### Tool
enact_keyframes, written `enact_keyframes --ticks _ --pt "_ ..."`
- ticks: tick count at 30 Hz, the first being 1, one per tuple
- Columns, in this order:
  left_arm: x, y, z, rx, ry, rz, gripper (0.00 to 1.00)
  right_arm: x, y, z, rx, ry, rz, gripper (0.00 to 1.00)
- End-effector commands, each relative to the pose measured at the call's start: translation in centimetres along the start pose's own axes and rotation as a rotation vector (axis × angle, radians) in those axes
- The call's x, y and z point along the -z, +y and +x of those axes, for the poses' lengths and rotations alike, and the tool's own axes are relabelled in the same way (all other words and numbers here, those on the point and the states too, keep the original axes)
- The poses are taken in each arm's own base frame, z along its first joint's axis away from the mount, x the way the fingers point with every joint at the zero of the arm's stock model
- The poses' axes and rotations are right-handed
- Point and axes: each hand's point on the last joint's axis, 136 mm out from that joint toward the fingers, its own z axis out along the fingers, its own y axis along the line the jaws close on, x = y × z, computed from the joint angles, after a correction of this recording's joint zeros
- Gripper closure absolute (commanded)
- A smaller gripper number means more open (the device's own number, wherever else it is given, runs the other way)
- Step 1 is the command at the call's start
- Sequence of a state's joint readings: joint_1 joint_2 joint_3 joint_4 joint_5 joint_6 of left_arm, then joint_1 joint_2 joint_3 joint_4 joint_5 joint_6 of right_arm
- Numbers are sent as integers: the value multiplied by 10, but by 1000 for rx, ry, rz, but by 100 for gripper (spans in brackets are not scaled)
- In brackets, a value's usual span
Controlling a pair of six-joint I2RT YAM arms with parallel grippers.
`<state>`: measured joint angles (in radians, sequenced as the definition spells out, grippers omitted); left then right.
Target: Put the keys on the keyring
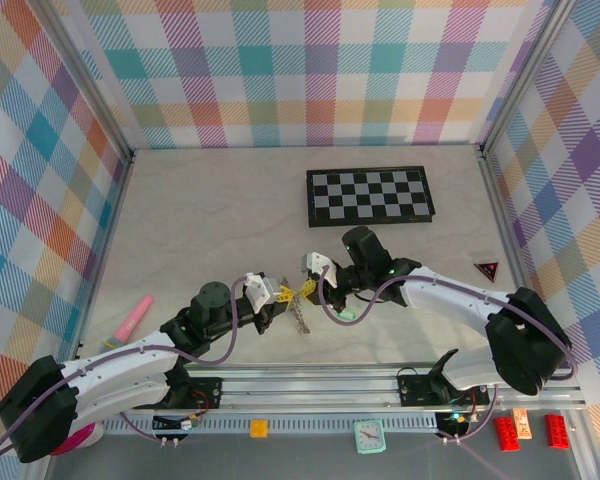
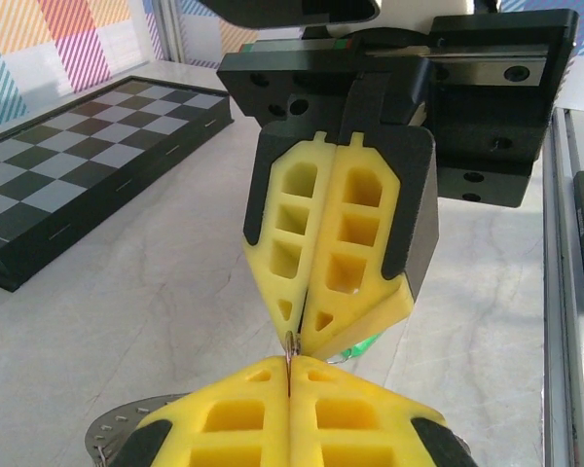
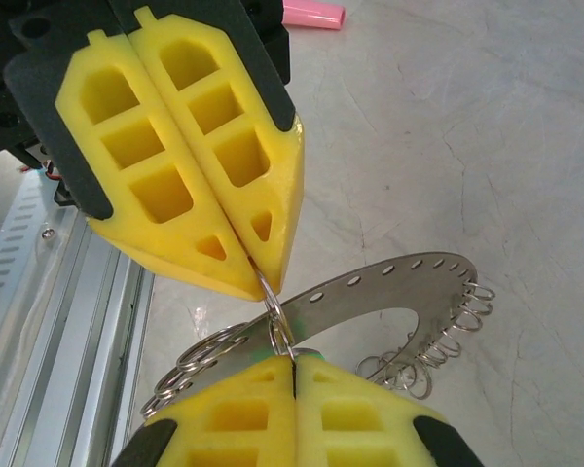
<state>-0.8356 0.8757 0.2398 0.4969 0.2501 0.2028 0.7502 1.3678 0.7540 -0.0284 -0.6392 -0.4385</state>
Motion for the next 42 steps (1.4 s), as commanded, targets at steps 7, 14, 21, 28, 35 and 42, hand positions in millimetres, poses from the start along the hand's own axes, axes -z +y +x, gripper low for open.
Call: enact_keyframes --ticks 7,14,21,28,35,42 --pt "2 -6 -23 -38 -75 28 100 -3 3 -9 4 -2 -36 89" --pt "2 -7 -22 -36 -80 35 100 4 11 -16 21 -55 -42 67" --pt "2 -9 -24 -34 -93 45 100 -1 10 -18 6 -71 -64 71" --pt "2 -8 -28 -33 -107 39 100 -4 8 -19 0 -78 -74 86" --pt "1 0 -18 -31 -5 2 82 3 7 -24 16 -42 -48 100" --pt "5 2 2 -109 195 5 70 15 3 -22 59 109 8 100"
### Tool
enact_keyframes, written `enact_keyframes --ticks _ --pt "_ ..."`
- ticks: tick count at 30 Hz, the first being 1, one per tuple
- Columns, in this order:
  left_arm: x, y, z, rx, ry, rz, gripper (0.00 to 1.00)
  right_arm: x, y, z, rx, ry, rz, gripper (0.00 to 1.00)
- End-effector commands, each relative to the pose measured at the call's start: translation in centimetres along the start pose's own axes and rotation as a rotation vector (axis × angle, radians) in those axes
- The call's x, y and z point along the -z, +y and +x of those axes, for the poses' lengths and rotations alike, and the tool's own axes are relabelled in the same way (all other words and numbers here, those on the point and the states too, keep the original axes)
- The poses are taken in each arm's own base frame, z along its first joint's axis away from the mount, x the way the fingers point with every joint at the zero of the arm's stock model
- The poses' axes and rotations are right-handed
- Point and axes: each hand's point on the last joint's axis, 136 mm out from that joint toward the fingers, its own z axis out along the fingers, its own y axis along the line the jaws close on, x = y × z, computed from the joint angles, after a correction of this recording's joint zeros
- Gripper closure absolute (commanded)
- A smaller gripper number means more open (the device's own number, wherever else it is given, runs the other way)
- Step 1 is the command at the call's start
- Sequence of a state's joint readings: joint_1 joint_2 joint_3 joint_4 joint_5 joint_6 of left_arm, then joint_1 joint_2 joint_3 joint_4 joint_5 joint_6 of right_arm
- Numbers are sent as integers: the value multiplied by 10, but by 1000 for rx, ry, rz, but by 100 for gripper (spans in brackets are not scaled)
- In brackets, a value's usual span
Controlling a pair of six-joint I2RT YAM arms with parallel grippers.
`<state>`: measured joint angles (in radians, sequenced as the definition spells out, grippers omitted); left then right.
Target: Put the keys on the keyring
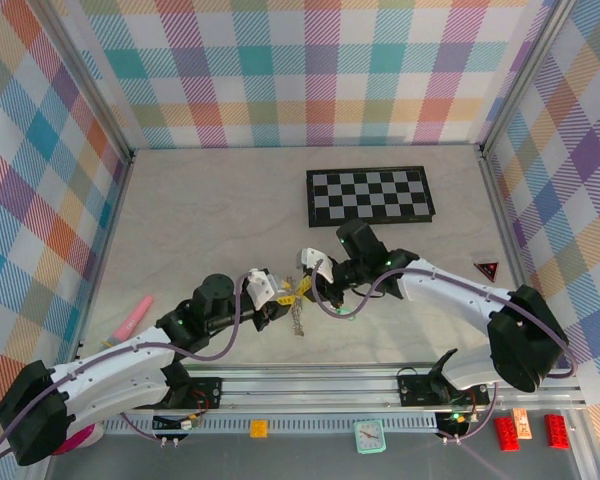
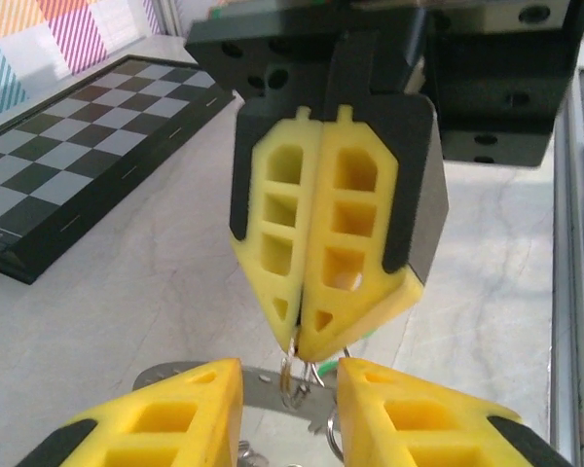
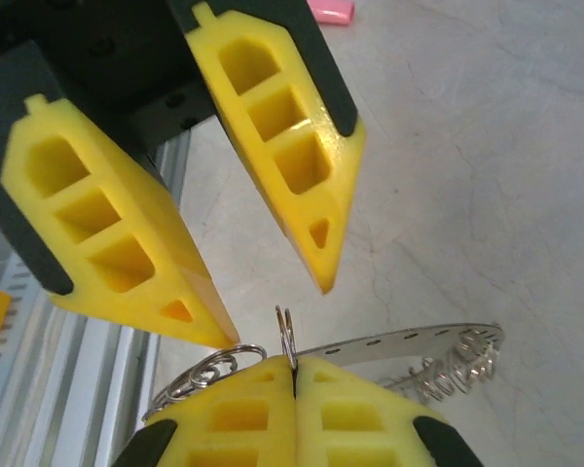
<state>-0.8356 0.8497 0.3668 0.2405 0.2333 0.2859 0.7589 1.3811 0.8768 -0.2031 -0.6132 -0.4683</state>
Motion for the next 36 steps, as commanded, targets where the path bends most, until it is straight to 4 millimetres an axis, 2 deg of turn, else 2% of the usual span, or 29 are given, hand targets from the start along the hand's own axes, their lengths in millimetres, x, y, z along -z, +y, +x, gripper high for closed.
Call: enact_keyframes --ticks 1,14,20,22,26,27,28,30,32,36 --pt "2 -1 10 -61 102 10 70 11 4 -6 79 68 23 100" --pt "-5 -2 -9 -56 13 22 75 9 14 -17 187 91 22 100" --pt "-8 -6 -3 -43 30 47 78 6 16 -23 205 76 20 100" --pt "-9 -8 -2 -39 35 60 83 5 17 -24 208 69 20 100" --pt "-9 -11 -1 -42 42 78 100 6 17 -26 200 57 25 100" --pt "-8 -11 0 -41 42 79 100 7 18 -27 199 48 32 100" --pt "-8 -12 0 -42 40 79 100 8 18 -26 194 37 39 93" --pt "-6 -12 -1 -41 25 77 100 13 19 -25 179 -12 46 70" --pt "-5 -12 -3 -39 -17 71 100 18 19 -20 132 -57 27 65" --pt "-1 -10 -15 -31 -180 53 100 17 21 -15 67 -122 -23 63"
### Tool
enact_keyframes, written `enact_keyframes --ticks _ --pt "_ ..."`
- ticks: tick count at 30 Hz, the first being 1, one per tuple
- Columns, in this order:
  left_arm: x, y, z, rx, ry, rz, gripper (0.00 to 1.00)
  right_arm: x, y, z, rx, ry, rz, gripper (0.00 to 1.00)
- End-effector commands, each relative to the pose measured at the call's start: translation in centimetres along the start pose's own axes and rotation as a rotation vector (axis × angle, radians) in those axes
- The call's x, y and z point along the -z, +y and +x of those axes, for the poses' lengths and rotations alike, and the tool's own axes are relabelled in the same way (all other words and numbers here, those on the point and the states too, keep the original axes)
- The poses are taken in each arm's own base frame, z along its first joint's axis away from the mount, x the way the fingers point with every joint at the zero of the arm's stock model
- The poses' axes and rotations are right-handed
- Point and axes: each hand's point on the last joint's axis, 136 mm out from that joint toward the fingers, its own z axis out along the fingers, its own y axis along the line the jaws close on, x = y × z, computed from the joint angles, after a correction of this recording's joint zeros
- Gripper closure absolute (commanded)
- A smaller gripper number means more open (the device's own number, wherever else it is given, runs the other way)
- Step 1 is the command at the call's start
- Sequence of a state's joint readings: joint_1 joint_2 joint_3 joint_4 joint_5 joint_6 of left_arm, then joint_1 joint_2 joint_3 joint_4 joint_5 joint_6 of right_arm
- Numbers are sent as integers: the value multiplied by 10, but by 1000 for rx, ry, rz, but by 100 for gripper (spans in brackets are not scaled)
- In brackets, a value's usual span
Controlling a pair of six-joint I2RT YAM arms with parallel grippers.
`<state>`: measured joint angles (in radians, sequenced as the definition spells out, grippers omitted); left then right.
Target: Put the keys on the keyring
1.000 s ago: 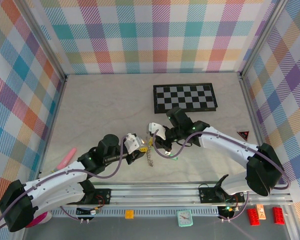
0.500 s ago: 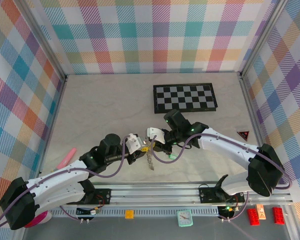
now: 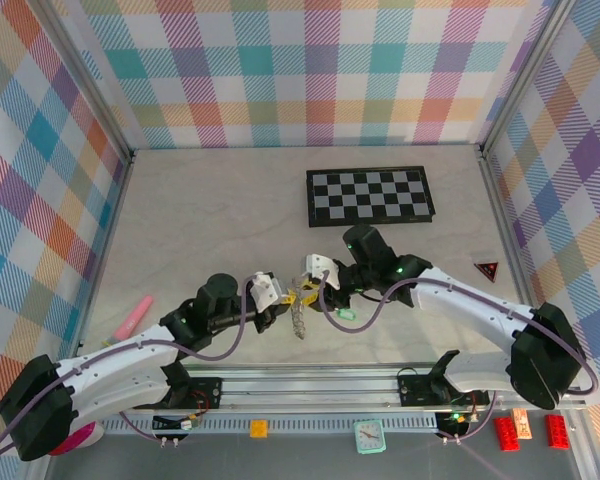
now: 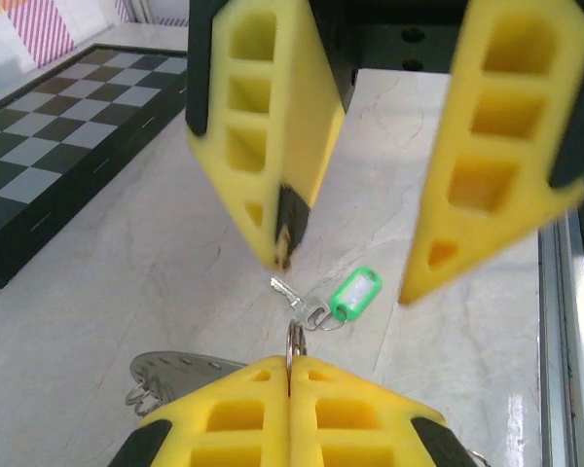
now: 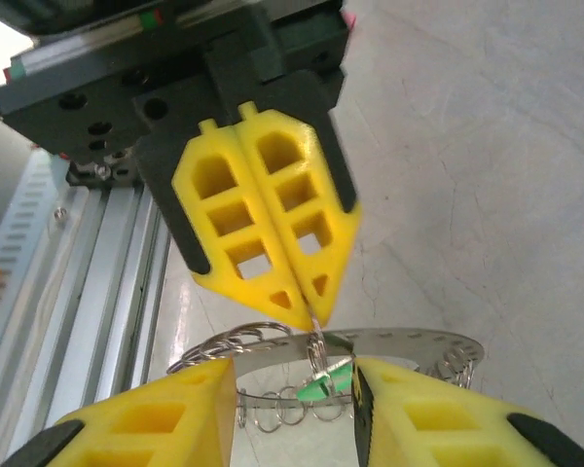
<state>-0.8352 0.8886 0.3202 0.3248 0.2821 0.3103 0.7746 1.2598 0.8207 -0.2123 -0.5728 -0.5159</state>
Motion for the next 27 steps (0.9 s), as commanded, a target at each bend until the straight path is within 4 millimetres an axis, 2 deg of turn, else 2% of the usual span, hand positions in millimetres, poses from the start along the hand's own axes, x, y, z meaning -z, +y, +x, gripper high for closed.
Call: enact_keyframes --ticks 1,4,10,17,20,23,27 --pt "6 0 -31 -10 -208 -2 100 -1 6 -10 -33 -109 -59 63" --pt "9 -1 -38 -8 -276 8 100 -6 1 -5 -42 -124 -39 63" --pt "7 -8 -39 -11 -293 56 100 -13 -2 -5 -50 -153 -55 66" --pt "4 -6 -39 -4 -296 54 100 -15 -2 -4 -50 -167 -57 98" --pt "4 0 -36 10 -283 18 99 -12 -1 -5 -43 -152 -58 100" --pt "3 3 -30 13 -215 0 73 -8 -1 -6 -28 -106 -46 100" --pt "1 2 -18 -4 -85 17 69 -3 -1 0 27 -2 -23 100"
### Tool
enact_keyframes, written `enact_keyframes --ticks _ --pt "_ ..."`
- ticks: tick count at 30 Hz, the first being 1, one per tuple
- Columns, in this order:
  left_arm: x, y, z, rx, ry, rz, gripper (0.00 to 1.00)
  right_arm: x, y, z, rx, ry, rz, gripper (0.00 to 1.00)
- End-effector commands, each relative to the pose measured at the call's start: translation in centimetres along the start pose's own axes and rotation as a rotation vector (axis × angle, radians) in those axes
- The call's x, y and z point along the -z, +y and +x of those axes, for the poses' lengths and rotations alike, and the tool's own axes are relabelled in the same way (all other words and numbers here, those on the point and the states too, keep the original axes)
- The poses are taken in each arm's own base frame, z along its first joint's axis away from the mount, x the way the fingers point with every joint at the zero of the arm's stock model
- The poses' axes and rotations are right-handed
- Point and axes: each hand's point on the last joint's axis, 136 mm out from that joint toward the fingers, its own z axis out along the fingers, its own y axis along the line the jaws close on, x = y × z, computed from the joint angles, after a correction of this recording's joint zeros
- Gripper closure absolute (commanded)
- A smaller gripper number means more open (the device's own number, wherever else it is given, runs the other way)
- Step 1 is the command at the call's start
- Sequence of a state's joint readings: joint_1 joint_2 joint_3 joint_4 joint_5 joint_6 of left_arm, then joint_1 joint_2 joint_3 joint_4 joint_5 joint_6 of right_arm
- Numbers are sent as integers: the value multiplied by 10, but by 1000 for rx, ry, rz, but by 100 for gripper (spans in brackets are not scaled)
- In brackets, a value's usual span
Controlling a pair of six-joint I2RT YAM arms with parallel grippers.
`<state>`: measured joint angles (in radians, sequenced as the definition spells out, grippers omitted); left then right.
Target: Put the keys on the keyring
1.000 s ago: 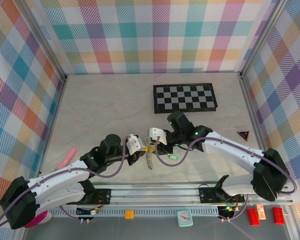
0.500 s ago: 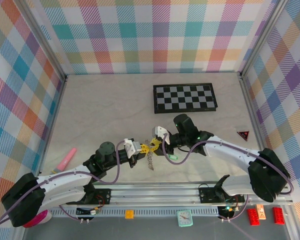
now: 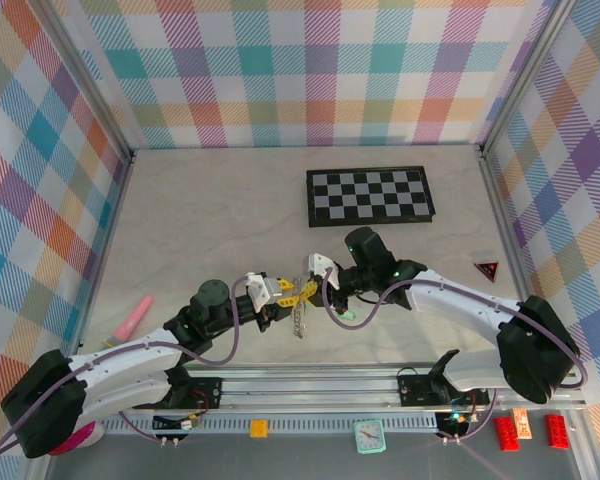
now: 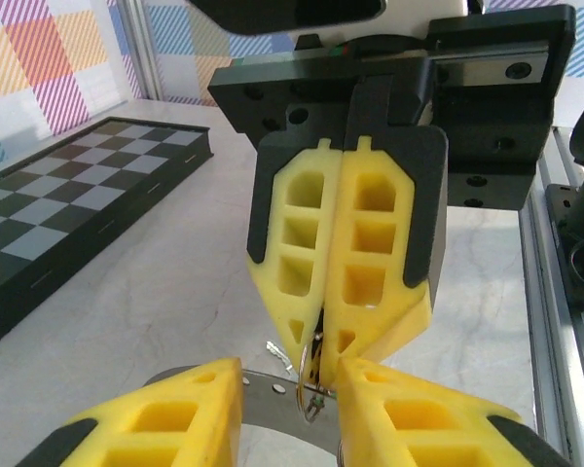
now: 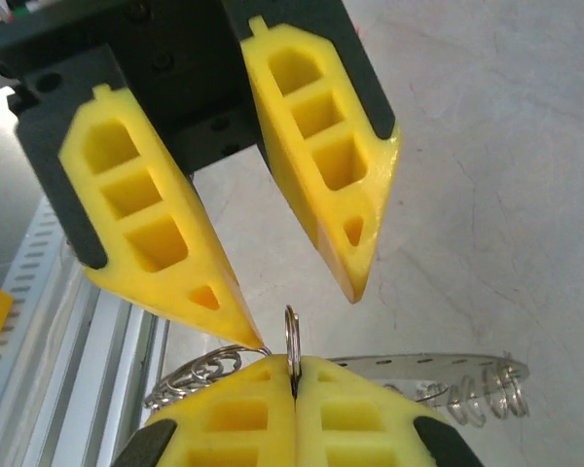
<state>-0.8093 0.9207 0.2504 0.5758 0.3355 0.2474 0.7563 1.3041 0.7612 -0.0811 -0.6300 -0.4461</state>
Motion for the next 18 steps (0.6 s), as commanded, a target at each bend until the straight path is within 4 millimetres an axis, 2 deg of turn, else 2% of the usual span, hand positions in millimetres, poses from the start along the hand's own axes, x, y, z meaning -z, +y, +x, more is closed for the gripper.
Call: enact_keyframes --ticks 1,8,16,18 --pt "0 -1 2 -29 83 17 69 8 3 -8 103 70 6 100" --pt "-5 -5 7 -39 155 58 75 8 7 -14 164 129 -1 100" --pt "-9 -6 -2 -58 132 80 85 0 15 -15 219 172 -31 100" --pt "-10 -7 -3 -58 127 89 90 0 17 -16 228 166 -38 100"
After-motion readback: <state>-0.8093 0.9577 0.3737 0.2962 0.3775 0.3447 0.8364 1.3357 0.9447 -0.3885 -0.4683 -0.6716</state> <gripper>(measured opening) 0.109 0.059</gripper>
